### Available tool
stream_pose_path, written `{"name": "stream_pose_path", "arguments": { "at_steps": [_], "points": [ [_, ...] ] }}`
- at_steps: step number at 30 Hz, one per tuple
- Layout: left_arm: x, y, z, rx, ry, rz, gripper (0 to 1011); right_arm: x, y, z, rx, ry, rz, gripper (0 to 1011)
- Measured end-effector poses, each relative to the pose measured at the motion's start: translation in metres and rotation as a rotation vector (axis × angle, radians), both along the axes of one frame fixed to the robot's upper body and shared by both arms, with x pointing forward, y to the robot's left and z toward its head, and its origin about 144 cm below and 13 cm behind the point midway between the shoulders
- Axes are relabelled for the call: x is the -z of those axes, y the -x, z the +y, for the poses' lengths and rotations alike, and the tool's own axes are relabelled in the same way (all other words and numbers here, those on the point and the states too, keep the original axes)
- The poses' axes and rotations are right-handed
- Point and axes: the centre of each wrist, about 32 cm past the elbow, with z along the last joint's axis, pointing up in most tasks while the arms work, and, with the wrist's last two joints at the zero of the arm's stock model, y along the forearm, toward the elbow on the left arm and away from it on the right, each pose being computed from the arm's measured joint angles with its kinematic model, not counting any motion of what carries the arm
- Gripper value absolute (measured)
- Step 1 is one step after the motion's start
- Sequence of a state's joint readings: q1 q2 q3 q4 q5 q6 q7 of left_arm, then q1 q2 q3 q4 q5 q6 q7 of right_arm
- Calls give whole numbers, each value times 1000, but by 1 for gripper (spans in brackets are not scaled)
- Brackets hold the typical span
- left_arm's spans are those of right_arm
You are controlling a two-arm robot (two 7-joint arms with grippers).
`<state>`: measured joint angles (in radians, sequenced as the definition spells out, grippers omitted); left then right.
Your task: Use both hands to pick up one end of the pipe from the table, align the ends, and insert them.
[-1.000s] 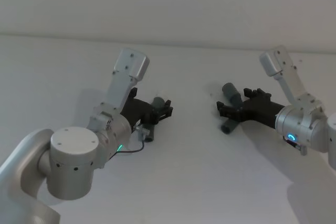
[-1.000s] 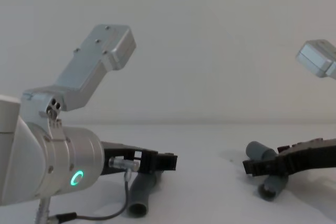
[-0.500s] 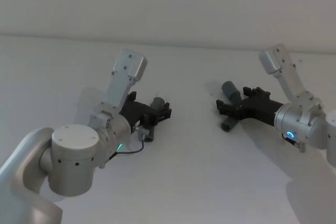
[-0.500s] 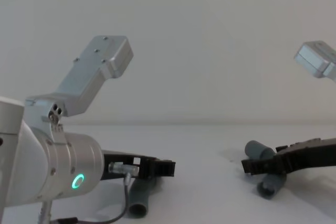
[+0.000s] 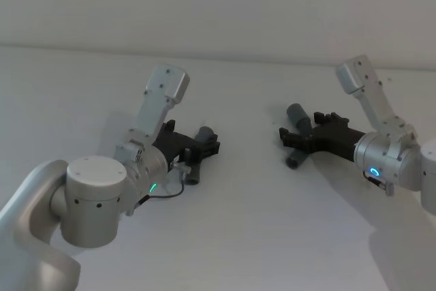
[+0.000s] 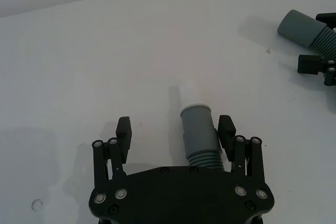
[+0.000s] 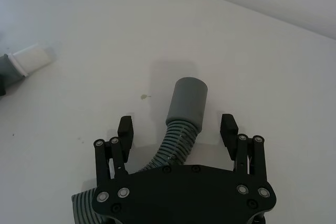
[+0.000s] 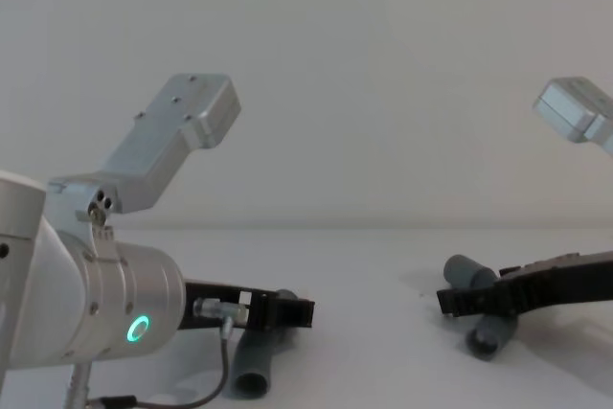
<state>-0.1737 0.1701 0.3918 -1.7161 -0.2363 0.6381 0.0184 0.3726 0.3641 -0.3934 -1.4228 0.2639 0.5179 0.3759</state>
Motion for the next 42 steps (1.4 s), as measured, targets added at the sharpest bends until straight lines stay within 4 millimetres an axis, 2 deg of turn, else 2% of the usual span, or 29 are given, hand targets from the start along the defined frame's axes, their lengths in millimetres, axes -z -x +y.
{"name": "stream_pose_path", "arguments": {
  "at_steps": [9, 15, 21, 23, 24, 26, 28, 32, 34, 37, 38, 42],
  "points": [
    [1, -2, 1, 3, 2, 12, 998, 1, -2, 0, 2, -3, 4, 1002],
    [1, -3, 2, 5, 3, 17, 874, 1, -2, 1, 3, -4, 5, 966],
    [1, -3, 2, 6, 4, 19, 701, 1, -3, 1, 3, -5, 6, 799],
    [1, -3, 2, 6, 4, 20, 684, 1, -3, 1, 3, -5, 6, 799],
    [1, -3, 2, 6, 4, 20, 611, 1, -3, 1, 3, -6, 6, 730],
    [1, -3, 2, 7, 4, 21, 567, 1, -3, 1, 4, -6, 7, 656],
    [1, -4, 2, 7, 5, 21, 493, 1, -3, 1, 4, -6, 7, 604],
    [1, -4, 2, 7, 5, 21, 414, 1, -3, 1, 4, -5, 7, 522],
    [1, -4, 2, 7, 5, 21, 389, 1, -3, 1, 4, -5, 7, 432],
    [1, -4, 2, 7, 5, 22, 371, 1, -3, 1, 4, -5, 7, 383],
    [1, -4, 2, 7, 5, 22, 370, 1, -3, 1, 4, -5, 7, 338],
    [1, -4, 2, 7, 5, 22, 370, 1, -3, 1, 5, -5, 7, 298]
  ]
}}
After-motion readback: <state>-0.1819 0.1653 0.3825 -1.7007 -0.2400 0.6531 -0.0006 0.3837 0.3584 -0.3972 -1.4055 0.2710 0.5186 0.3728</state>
